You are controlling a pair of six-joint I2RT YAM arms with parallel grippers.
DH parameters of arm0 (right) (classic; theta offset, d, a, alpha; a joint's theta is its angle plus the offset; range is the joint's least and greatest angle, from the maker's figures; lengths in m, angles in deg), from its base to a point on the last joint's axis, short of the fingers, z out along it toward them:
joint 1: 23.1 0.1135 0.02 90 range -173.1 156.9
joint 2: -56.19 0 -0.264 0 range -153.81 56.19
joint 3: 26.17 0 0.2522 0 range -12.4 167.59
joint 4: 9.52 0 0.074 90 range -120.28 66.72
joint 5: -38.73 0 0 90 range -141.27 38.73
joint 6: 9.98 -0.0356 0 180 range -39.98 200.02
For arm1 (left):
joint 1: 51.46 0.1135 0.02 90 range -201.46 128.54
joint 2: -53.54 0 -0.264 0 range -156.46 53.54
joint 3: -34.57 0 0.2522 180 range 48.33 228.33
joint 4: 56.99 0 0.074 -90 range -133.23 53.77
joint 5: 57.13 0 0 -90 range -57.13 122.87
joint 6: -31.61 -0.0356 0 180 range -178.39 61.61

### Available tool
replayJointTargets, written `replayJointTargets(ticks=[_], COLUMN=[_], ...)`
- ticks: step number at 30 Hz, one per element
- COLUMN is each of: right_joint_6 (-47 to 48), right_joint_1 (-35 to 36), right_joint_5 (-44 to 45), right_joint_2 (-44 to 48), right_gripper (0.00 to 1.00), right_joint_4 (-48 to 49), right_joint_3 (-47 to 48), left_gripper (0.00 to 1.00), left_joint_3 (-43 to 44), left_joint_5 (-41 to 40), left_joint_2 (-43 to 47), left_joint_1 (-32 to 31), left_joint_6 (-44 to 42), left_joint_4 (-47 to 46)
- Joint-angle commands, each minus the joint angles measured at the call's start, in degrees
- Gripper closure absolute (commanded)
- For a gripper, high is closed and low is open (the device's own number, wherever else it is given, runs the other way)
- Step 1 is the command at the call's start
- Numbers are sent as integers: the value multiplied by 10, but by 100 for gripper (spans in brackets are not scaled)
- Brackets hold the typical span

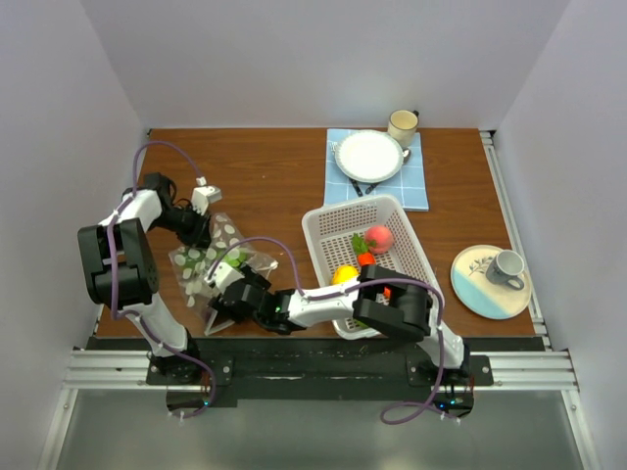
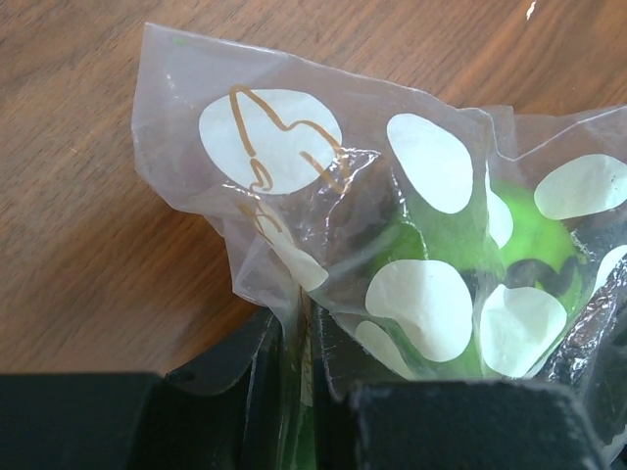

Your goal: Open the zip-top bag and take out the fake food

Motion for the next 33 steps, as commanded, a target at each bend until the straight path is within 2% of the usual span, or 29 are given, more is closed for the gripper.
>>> replayJointTargets(ticks=[1, 2, 3, 9, 12, 15, 20, 25, 29, 33], right_joint_6=[-4, -9, -17, -13, -12, -22, -45, -97, -132, -158], right_joint_1=[-10, -13, -18, -28, -34, -41, -44, -44, -44, -44], right_joint_5=[-31, -37, -43, -63, -72, -95, -139, -125, -118, -64], right_joint_2=[-2, -1, 0, 21, 48, 97, 175, 235, 304, 354], right_gripper=[35, 42, 52, 81, 91, 94, 93, 91, 89, 89], right_joint_4=[7, 4, 1, -12, -41, -79, -228, -358, -382, -419], right_joint_3=[-8, -10, -11, -18, -6, -4, 15, -7, -59, -75], left_gripper=[81, 81, 81, 83, 86, 87, 89, 91, 92, 93], left_joint_3=[15, 16, 17, 27, 40, 51, 72, 80, 80, 81], left_joint_5=[9, 9, 9, -4, -20, -34, -42, -45, -58, -60], left_joint_2=[18, 18, 17, 10, -2, -17, -41, -46, -45, -45], left_joint_1=[-3, -3, -3, -3, -3, -2, 4, 8, 8, 10], left_joint_6=[-12, -11, -12, 16, 39, 52, 62, 67, 71, 74], left_joint_4=[10, 11, 10, -16, -39, -56, -70, -77, -85, -87])
